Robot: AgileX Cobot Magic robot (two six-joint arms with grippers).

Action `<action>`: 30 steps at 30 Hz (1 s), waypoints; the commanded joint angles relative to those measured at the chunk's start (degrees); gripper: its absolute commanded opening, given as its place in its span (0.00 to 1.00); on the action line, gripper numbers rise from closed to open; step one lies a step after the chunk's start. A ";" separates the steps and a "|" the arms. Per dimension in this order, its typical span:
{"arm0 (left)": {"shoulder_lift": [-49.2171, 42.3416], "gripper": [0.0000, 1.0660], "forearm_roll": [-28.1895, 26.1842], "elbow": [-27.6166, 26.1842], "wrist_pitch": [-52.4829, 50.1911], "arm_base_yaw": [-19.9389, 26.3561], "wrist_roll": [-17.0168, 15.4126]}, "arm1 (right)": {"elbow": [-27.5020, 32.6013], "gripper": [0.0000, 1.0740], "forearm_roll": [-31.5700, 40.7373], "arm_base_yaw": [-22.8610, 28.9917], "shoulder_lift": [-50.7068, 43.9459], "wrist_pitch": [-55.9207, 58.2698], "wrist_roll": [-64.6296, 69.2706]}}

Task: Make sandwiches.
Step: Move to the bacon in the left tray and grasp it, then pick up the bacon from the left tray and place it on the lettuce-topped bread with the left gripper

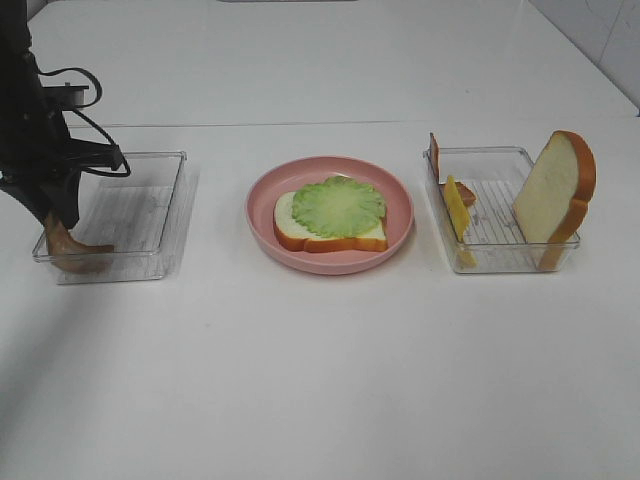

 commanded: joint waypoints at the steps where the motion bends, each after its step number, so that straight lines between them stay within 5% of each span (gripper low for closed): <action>1: 0.17 0.08 -0.40 0.46 5.90 0.06 -0.80 | 0.17 0.81 0.11 -0.06 -1.72 -0.74 -0.06; 2: 0.17 0.00 -0.40 0.46 5.90 0.06 -0.74 | 0.17 0.81 0.11 -0.06 -1.72 -0.74 -0.06; 12: -1.15 0.00 -0.57 0.46 5.90 -0.06 -0.63 | 0.17 0.81 0.11 -0.06 -1.72 -0.74 -0.06; 26: -11.40 0.00 -8.31 -0.34 5.90 -0.86 2.69 | 0.17 0.81 0.11 -0.06 -1.72 -0.74 -0.06; 30: -11.63 0.00 -12.83 -4.41 5.33 -3.44 3.21 | 0.17 0.81 0.11 -0.06 -1.72 -0.74 -0.06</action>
